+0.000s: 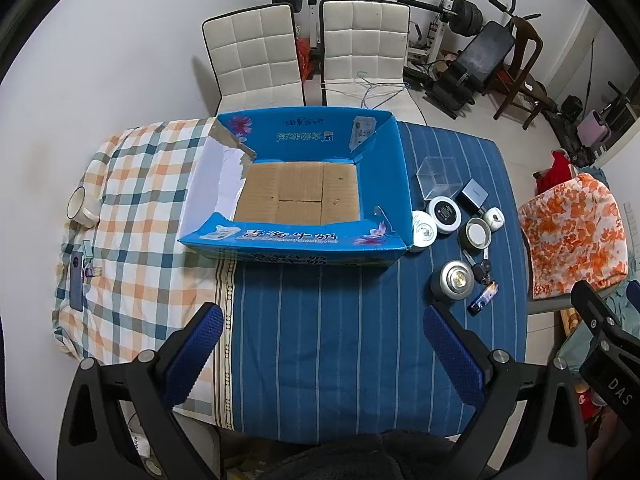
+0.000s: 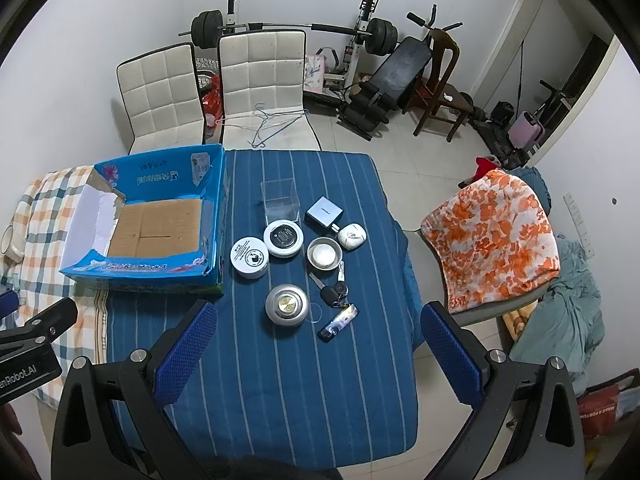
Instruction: Organize rigid objects
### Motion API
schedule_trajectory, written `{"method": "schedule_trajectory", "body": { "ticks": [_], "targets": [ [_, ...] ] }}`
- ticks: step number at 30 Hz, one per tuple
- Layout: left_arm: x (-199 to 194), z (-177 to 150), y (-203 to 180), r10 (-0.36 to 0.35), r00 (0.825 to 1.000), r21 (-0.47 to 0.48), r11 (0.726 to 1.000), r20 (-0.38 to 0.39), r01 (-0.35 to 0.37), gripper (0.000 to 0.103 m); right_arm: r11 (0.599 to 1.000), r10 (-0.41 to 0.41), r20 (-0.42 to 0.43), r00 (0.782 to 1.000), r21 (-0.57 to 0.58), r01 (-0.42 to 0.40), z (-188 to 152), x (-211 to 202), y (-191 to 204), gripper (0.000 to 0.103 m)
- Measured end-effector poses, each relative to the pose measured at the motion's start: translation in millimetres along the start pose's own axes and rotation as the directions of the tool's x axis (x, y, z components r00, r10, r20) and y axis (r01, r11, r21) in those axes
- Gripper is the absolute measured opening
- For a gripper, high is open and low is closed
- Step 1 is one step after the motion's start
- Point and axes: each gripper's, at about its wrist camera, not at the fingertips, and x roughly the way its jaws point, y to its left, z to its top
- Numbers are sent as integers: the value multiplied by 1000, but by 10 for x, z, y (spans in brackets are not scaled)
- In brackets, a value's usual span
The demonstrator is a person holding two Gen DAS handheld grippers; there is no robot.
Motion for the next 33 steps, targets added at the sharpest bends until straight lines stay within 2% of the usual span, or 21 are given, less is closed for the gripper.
{"method": "schedule_trajectory", "body": {
  "ticks": [33],
  "targets": [
    [-6, -58, -71, 11, 1000, 15, 1000, 11, -11, 103, 999, 18, -30, 999, 28, -18, -109, 82, -42, 103]
  ]
}}
